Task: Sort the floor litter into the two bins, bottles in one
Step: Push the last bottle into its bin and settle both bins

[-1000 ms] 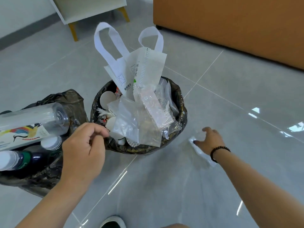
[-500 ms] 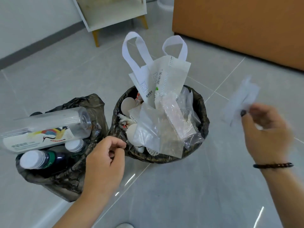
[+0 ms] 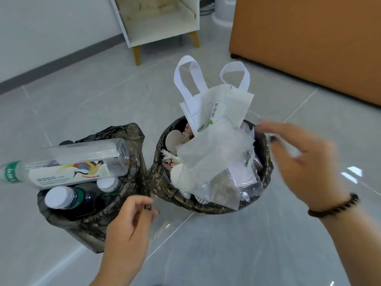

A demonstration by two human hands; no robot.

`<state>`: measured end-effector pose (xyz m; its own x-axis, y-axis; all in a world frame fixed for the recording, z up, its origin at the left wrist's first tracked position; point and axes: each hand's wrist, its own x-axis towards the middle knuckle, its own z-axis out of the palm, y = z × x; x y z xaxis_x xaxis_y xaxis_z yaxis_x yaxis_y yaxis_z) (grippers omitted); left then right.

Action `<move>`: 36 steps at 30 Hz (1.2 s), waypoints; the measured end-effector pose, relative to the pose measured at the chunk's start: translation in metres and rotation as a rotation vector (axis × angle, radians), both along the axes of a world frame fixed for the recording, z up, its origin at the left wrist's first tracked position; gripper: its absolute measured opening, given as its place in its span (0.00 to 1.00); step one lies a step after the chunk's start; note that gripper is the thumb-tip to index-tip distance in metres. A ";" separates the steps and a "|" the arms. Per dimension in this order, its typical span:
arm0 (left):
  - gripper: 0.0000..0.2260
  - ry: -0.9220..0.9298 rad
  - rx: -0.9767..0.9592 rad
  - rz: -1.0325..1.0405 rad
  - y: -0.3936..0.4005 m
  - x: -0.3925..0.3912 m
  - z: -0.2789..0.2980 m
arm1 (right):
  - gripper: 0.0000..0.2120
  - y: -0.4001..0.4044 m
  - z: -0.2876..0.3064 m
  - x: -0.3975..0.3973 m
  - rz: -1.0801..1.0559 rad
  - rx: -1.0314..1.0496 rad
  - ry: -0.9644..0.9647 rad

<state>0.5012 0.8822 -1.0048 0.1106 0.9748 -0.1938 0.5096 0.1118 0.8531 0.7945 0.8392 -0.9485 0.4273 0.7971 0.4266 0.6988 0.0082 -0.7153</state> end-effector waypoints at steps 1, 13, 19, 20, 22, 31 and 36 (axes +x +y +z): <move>0.14 -0.048 -0.056 0.075 -0.002 -0.008 -0.002 | 0.13 -0.008 -0.005 0.005 -0.217 0.009 0.210; 0.17 -0.863 -0.636 0.747 0.049 -0.035 -0.003 | 0.19 -0.003 -0.057 -0.018 -0.177 -0.499 1.307; 0.15 -0.878 -0.634 0.830 0.061 -0.037 -0.018 | 0.20 0.003 -0.055 -0.022 -0.024 -0.468 1.298; 0.15 -0.897 -0.619 0.868 0.063 -0.041 -0.021 | 0.21 0.006 -0.059 -0.027 -0.018 -0.470 1.290; 0.15 -0.920 -0.611 0.907 0.062 -0.046 -0.023 | 0.22 0.008 -0.061 -0.034 -0.020 -0.464 1.270; 0.17 -0.974 -0.752 1.065 0.041 -0.070 0.016 | 0.23 0.022 0.000 -0.063 -0.060 -0.442 1.356; 0.18 -0.898 -0.732 1.151 0.023 -0.089 0.083 | 0.23 0.034 0.067 -0.071 -0.107 -0.506 1.246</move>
